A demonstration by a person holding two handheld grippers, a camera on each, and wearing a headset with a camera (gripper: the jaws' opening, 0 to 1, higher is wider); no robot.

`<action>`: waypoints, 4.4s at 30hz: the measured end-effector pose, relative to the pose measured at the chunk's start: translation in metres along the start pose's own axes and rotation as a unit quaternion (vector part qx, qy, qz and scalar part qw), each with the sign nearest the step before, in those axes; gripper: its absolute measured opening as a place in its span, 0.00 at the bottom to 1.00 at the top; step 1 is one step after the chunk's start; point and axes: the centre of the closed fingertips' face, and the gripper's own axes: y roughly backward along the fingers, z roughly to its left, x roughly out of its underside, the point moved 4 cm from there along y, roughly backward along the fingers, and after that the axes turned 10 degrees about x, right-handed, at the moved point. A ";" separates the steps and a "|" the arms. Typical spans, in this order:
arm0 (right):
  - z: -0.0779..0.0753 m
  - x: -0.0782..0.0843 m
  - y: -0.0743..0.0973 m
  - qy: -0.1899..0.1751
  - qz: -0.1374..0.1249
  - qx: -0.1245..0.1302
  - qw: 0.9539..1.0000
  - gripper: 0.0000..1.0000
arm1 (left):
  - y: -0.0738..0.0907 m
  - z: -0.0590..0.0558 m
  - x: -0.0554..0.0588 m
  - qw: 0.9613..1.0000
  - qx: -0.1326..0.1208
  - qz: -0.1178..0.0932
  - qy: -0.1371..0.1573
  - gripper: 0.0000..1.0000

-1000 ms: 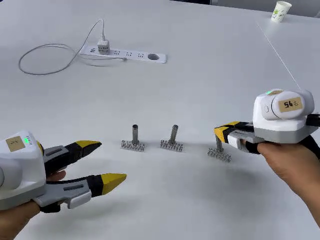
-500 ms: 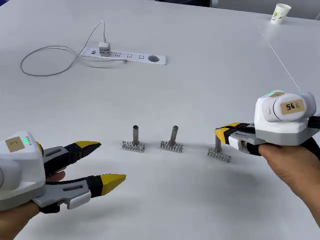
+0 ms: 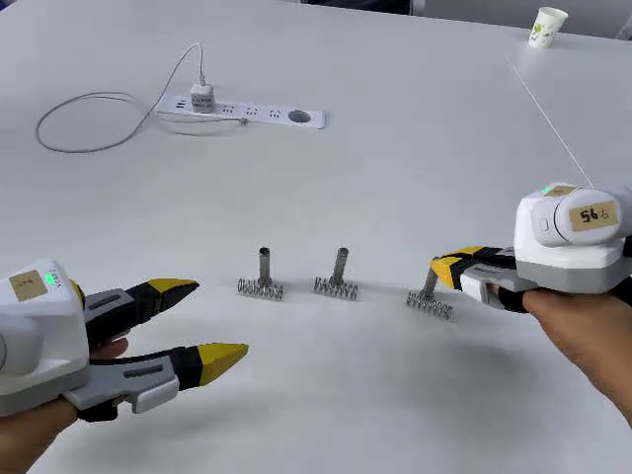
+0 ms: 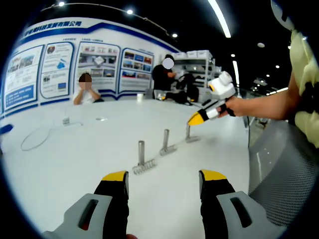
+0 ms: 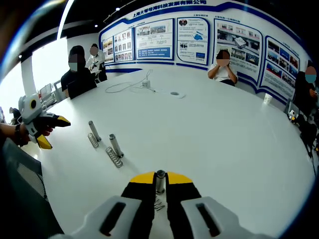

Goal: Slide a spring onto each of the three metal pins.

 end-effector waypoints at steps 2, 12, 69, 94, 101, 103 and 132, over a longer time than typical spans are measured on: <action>0.001 0.001 0.002 0.002 0.002 -0.003 1.000 0.09 | 0.000 0.000 0.000 1.000 0.000 -0.001 0.000 0.58; 0.002 0.012 -0.002 0.014 0.016 -0.007 1.000 0.09 | 0.000 0.000 0.001 1.000 0.001 0.000 0.002 0.58; 0.001 0.053 -0.007 0.116 0.074 -0.088 0.987 0.18 | 0.000 0.001 0.007 1.000 0.003 0.005 0.008 0.58; 0.021 0.053 0.001 0.130 0.084 -0.123 0.980 0.11 | -0.019 -0.019 0.017 0.998 0.048 0.030 0.000 0.57; 0.043 0.052 0.006 0.149 0.086 -0.157 0.972 0.11 | -0.031 -0.028 0.021 0.995 0.081 0.054 -0.019 0.56; 0.049 0.052 0.007 0.157 0.086 -0.166 0.970 0.11 | -0.034 -0.029 0.022 0.994 0.087 0.057 -0.023 0.55; 0.132 0.035 0.020 0.239 0.078 -0.278 0.927 0.11 | -0.061 -0.045 0.024 0.984 0.149 0.079 -0.063 0.41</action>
